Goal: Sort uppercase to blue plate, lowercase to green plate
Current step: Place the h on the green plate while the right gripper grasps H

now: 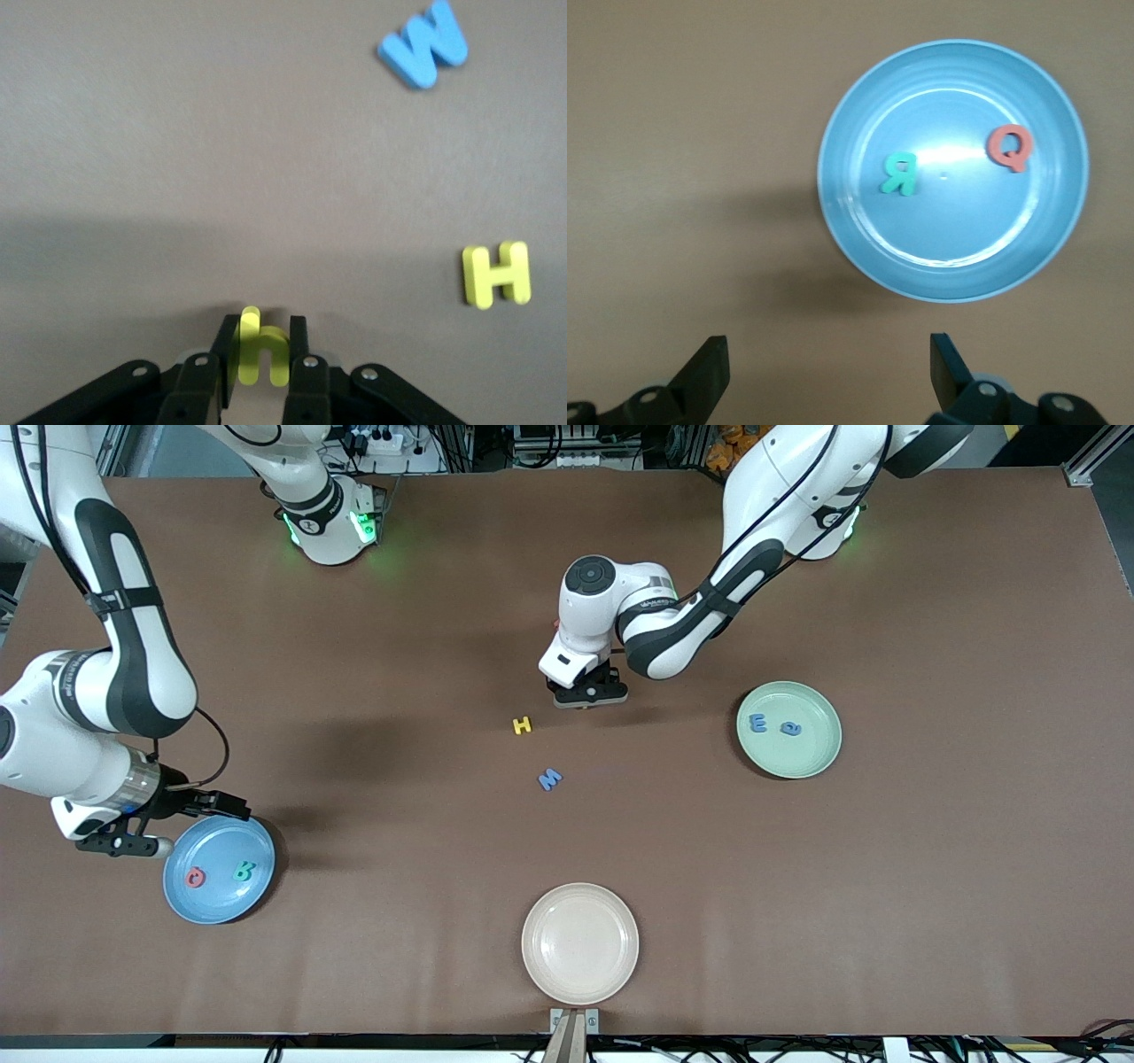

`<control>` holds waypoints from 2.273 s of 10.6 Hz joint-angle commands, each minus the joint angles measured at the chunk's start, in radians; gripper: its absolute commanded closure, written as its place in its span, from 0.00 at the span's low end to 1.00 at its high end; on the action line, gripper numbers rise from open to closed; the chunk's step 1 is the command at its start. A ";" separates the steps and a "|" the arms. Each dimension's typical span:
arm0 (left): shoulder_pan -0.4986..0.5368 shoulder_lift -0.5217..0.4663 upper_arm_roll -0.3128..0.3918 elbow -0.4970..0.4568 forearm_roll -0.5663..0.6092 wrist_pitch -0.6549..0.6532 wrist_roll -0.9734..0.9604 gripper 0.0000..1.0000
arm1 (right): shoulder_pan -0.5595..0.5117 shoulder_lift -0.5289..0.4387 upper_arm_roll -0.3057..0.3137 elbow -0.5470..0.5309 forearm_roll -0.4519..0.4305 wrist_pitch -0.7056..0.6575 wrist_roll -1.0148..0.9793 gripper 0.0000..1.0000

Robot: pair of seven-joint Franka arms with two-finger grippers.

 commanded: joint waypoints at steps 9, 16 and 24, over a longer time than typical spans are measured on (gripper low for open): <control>0.115 -0.263 0.099 0.139 -0.540 -0.380 0.720 0.94 | 0.378 0.046 0.008 -0.005 -0.023 0.077 0.264 0.00; 0.129 -0.405 0.349 0.116 -0.689 -0.612 1.133 0.95 | 0.700 0.090 0.005 -0.158 -0.023 0.320 0.438 0.00; 0.172 -0.411 0.517 -0.259 -0.689 -0.203 1.408 0.97 | 0.771 0.164 0.003 -0.157 -0.061 0.327 0.441 0.00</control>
